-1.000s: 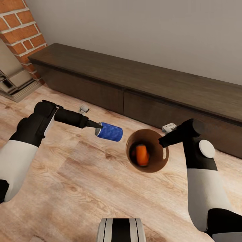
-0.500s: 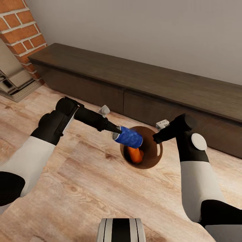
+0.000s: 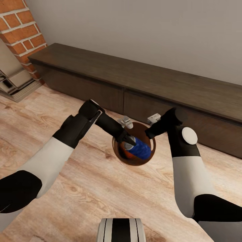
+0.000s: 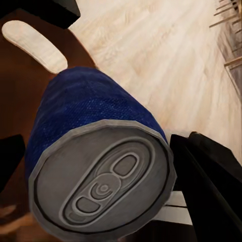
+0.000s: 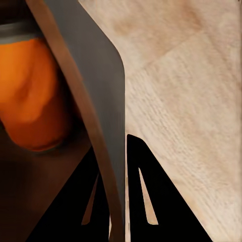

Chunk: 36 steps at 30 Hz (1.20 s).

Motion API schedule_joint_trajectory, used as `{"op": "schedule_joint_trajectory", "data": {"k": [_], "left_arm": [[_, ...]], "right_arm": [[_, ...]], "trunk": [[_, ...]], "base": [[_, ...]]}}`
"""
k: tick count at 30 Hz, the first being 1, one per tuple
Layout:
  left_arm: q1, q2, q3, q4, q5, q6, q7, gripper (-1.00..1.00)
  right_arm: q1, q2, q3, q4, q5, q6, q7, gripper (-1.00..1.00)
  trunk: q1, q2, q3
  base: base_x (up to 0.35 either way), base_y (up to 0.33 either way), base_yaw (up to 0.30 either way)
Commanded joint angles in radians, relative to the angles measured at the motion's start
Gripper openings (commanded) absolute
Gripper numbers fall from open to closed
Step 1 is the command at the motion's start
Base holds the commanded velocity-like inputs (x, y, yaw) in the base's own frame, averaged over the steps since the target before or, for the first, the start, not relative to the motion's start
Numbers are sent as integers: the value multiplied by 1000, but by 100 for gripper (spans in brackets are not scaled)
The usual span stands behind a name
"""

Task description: Put the three can of soda from the living room inside the tash can in the kitchen.

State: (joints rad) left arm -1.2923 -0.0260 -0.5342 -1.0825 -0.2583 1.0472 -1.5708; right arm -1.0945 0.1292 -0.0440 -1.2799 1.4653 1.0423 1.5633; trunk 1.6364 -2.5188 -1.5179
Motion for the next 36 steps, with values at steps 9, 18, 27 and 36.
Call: {"op": "schedule_joint_trajectory", "data": {"k": [9, 18, 27, 36], "left_arm": [[3, -55, 0, 1, -148, 0, 20, -100], [7, -58, -3, 1, -191, 0, 192, -100], [11, -76, -5, 4, -257, 0, 230, -100], [13, -99, -6, 46, -264, 0, 274, -100]], "right_arm": [[-2, 17, 4, -10, 2, 5, 7, -100], [-2, 22, 5, -10, 3, 5, 7, -100], [-2, 29, 51, -12, 2, 5, 7, -100], [-2, 32, 55, -12, 1, 5, 7, -100]], "trunk": [[0, 0, 0], [0, 0, 0], [0, 0, 0], [0, 0, 0]], "base": [[0, 0, 0], [0, 0, 0], [0, 0, 0], [0, 0, 0]]}}
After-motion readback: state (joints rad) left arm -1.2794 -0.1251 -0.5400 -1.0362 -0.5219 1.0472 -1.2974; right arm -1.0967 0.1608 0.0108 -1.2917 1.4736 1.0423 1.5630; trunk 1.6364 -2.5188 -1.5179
